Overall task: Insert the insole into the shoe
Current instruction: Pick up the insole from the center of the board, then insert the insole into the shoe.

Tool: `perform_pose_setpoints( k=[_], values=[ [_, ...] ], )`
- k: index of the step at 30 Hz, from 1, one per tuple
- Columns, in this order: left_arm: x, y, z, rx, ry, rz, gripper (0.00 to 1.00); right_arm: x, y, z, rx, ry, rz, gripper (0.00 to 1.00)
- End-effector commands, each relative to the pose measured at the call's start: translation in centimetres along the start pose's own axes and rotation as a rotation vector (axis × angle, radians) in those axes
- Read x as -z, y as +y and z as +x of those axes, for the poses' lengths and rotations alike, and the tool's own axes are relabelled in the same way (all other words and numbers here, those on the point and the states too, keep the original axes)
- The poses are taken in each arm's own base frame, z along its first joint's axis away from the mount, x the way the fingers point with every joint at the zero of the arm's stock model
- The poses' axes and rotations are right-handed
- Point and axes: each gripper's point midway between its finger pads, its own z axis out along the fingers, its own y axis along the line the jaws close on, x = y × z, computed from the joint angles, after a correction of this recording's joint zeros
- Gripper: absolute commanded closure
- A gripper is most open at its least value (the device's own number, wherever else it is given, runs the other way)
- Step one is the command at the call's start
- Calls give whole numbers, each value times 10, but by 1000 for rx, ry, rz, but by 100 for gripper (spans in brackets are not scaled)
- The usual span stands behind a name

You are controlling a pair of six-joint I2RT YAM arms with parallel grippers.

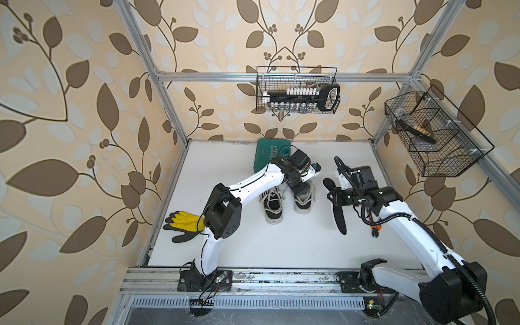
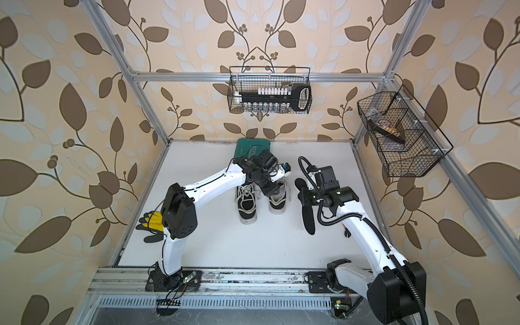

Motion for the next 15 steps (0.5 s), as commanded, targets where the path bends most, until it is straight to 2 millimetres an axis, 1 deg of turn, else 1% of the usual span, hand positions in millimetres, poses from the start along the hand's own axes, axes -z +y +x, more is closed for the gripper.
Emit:
perform_pose_setpoints(
  k=[1, 7, 12, 15],
  values=[
    [-10, 10, -4, -86, 29, -57, 52, 11, 3, -9, 1, -12, -15, 64],
    [-28, 22, -8, -125, 30, -117, 59, 12, -6, -4, -13, 1, -12, 65],
    [-41, 30, -5, -136, 48, -151, 62, 15, -9, -5, -20, -3, -19, 65],
    [-47, 32, -4, -138, 53, -166, 67, 17, -10, -6, -21, -6, -19, 65]
  ],
)
